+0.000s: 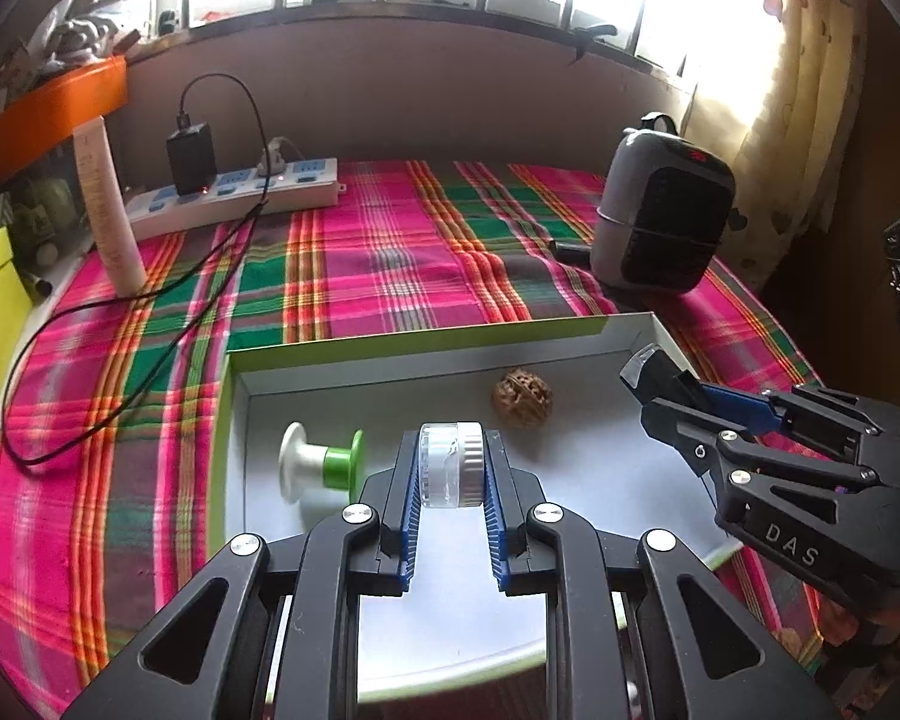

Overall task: Organize objects
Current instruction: 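Carry the white jar and the black device over the tray with both grippers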

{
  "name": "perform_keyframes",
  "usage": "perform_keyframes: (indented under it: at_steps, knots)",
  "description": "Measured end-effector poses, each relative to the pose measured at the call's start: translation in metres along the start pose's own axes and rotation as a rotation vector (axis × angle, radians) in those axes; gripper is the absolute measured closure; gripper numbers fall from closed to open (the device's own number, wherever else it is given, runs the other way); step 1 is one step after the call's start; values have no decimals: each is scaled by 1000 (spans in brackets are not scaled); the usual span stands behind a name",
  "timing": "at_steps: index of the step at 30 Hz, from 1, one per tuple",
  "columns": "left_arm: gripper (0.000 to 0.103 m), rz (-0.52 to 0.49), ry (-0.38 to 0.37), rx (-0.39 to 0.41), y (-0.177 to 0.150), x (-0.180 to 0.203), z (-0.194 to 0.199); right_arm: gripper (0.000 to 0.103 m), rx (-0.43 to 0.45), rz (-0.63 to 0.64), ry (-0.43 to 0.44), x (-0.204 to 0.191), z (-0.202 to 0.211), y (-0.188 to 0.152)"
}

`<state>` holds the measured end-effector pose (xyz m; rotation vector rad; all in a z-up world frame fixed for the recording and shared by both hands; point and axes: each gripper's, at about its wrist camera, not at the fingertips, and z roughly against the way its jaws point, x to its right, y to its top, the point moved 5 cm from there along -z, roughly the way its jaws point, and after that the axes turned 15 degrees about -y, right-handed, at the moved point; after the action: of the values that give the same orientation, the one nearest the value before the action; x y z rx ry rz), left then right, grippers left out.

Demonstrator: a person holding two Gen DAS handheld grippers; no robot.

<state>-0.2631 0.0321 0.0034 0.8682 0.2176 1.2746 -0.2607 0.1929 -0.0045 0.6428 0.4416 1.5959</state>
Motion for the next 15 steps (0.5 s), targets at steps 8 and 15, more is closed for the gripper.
perform_keyframes:
  at_steps: [8, 15]
  knots:
    - [86, 8, -2, -18, 7, -6, -15, 74, -14, 4, -18, -4, -13, 7]
    - [86, 0, 13, -40, 6, -9, -28, 74, -30, -2, -21, -1, -21, 9]
